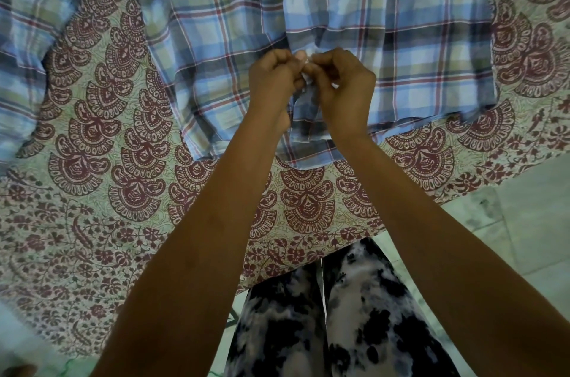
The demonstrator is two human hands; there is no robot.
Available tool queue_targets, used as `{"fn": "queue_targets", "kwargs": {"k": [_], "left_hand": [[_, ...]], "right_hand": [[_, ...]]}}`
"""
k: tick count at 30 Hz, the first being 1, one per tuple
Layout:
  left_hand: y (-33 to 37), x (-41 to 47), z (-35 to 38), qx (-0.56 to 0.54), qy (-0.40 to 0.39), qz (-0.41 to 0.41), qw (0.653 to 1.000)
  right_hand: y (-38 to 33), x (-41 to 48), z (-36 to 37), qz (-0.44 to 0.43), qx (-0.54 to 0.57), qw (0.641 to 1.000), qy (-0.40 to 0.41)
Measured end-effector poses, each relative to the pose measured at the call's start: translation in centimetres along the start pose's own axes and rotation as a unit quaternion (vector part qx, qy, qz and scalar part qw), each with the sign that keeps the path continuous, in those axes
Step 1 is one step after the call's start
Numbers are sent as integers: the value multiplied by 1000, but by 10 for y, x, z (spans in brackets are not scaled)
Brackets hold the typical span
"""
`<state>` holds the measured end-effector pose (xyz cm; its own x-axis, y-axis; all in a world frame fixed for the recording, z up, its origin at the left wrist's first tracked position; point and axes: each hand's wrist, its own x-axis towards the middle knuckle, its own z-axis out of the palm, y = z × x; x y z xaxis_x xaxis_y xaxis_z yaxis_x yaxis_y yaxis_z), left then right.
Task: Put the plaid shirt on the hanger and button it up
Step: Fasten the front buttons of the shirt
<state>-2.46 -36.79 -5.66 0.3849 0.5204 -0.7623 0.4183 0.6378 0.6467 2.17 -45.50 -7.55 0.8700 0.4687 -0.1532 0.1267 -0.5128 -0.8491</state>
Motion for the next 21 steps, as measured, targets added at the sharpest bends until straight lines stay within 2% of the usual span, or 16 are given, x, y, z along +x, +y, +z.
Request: {"fn": "queue_targets", "kwargs": {"k": [4,8,11,16,18,19,21], "left_hand": [[-4,2,-3,33,12,26,999],[-6,7,-8,150,8,136,979],[-6,8,-7,181,7,174,968],[-10,10,-7,264,-23,271,925],[-12,10,-9,305,14,297,905],[-14,12,-13,303,49,295,905],[-17,15,-20,258,103,249,928]], "right_hand": [[-5,1,1,65,65,995,-25],[-9,12,-5,182,146,971,-46],[-12,22,-12,239,177,952,-79],[-12,28,-17,274,180,938,-116],[-9,30,-15,273,150,945,-102],[-7,32,-14,266,129,952,-85],[-5,39,-16,243,91,964,-57]]}}
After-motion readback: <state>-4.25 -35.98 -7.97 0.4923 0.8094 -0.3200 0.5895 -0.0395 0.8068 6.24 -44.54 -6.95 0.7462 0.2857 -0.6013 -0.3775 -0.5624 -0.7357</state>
